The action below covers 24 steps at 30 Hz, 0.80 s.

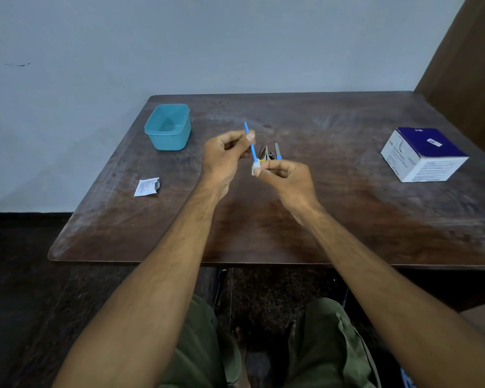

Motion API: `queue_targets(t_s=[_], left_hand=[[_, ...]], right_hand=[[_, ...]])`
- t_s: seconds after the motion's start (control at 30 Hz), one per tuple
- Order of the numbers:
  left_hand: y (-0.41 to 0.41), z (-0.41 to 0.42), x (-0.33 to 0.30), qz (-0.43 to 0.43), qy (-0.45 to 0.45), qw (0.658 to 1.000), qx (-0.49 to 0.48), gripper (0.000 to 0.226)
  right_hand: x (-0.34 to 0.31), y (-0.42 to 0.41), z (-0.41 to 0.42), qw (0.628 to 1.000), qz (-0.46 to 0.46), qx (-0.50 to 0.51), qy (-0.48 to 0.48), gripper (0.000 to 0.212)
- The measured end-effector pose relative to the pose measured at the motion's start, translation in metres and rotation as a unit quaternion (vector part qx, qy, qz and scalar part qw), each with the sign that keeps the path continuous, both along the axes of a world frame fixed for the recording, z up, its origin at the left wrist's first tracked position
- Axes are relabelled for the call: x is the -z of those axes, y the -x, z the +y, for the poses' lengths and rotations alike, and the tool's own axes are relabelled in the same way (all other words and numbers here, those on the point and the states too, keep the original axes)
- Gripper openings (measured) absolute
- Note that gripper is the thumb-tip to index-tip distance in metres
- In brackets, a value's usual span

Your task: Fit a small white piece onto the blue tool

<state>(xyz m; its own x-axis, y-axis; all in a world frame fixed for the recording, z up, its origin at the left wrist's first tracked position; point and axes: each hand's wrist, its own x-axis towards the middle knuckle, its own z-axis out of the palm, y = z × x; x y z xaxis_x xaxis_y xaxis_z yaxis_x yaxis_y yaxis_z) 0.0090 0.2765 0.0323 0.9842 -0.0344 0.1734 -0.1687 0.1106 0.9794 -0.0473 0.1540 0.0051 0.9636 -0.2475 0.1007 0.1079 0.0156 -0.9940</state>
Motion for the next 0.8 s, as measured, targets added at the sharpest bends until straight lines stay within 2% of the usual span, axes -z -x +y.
queue_targets(t_s=[0.23, 0.37, 0.8], left_hand=[[0.006, 0.002, -0.006, -0.008, 0.02, 0.999, 0.025, 0.009], [0.003, 0.009, -0.012, -0.018, 0.033, 0.999, 0.015, 0.019], [0.001, 0.014, -0.007, 0.002, 0.063, 0.998, 0.015, 0.013]], right_hand=[[-0.023, 0.0, 0.0, 0.998, 0.006, -0.017, -0.064, 0.007], [-0.018, 0.003, 0.001, 0.998, 0.027, -0.037, -0.047, 0.008], [-0.015, 0.006, 0.003, 0.997, 0.045, -0.044, -0.047, 0.011]])
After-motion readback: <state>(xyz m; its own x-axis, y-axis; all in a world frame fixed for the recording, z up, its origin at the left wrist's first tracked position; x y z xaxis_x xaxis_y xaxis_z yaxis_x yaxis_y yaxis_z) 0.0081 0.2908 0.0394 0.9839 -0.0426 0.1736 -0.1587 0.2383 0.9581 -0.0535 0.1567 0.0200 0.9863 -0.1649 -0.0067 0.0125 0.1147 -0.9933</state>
